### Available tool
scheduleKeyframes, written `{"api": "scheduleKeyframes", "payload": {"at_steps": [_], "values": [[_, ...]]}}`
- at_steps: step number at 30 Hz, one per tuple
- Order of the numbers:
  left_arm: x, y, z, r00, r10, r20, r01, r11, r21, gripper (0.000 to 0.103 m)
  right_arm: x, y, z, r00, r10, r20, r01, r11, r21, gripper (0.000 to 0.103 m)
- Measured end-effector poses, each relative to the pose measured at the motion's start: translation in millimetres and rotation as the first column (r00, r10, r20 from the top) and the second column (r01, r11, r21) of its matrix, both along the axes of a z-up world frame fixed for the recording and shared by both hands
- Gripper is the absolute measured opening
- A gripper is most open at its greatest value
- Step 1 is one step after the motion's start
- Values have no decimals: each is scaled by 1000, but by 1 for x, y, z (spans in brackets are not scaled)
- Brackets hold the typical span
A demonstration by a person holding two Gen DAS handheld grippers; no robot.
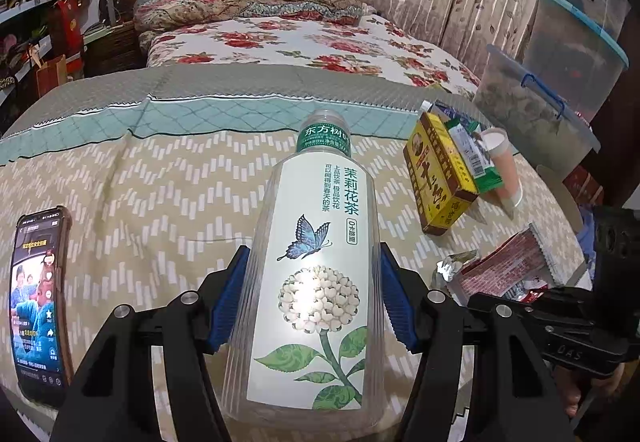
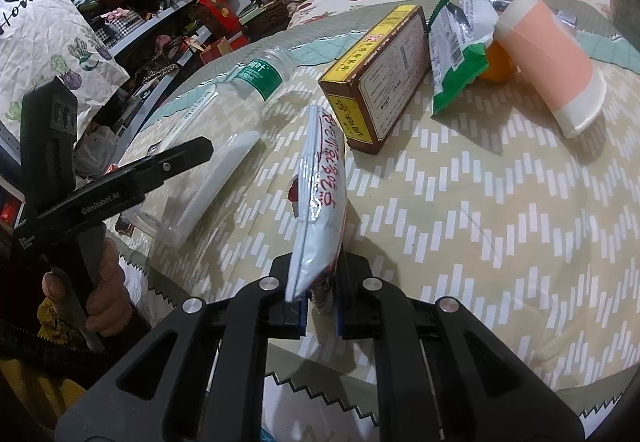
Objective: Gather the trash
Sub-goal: 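Lift the clear bottle with the left tool while the right tool holds the snack packet, then drop the bottle and snack packet into the wastebasket by opening both tools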
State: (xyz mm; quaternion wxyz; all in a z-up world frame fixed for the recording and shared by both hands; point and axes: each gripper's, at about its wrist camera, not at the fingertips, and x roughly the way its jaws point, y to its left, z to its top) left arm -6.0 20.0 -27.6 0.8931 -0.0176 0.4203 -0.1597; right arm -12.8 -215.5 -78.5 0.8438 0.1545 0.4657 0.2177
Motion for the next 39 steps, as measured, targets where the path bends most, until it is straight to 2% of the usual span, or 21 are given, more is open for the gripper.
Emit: {"api": "scheduleKeyframes", "payload": {"at_steps": [8,15,20,23,26,29,30,31,32,33,37,39], "values": [[-11,11,24,999,0,41,3,998,-68,59,-4,-4,11,999,-12,48,12,1000,-8,11],[-17,8,52,996,-31,86,42,991,-130,59,-15,-20,34,985,-55,162,60,998,-27,11],[-10,-34,69,987,-133,93,145,980,-136,59,-18,-53,32,977,-141,162,146,989,-16,11],[-4,-79,77,968,-230,96,240,964,-113,59,-26,-87,32,958,-225,176,228,974,0,11],[5,-135,81,934,-349,80,356,927,-116,59,-39,-131,32,923,-334,189,338,941,11,11],[12,-201,80,886,-459,68,464,881,-93,59,-55,-186,31,866,-460,193,466,885,19,11],[15,-234,79,860,-507,59,511,855,-85,59,-61,-209,30,839,-509,193,515,857,19,11],[15,-253,77,844,-534,51,537,840,-84,59,-67,-233,29,811,-554,190,561,828,21,11],[17,-274,75,825,-564,41,565,821,-84,59,-69,-247,29,795,-577,187,584,812,21,11],[20,-307,72,797,-603,26,603,793,-83,59,-72,-273,27,769,-614,177,621,783,18,11],[32,-401,59,730,-683,-20,680,729,-72,59,-75,-343,17,700,-700,145,707,707,-1,12],[39,-442,49,710,-702,-55,699,712,-66,59,-75,-373,10,675,-725,136,732,681,-3,12]]}}
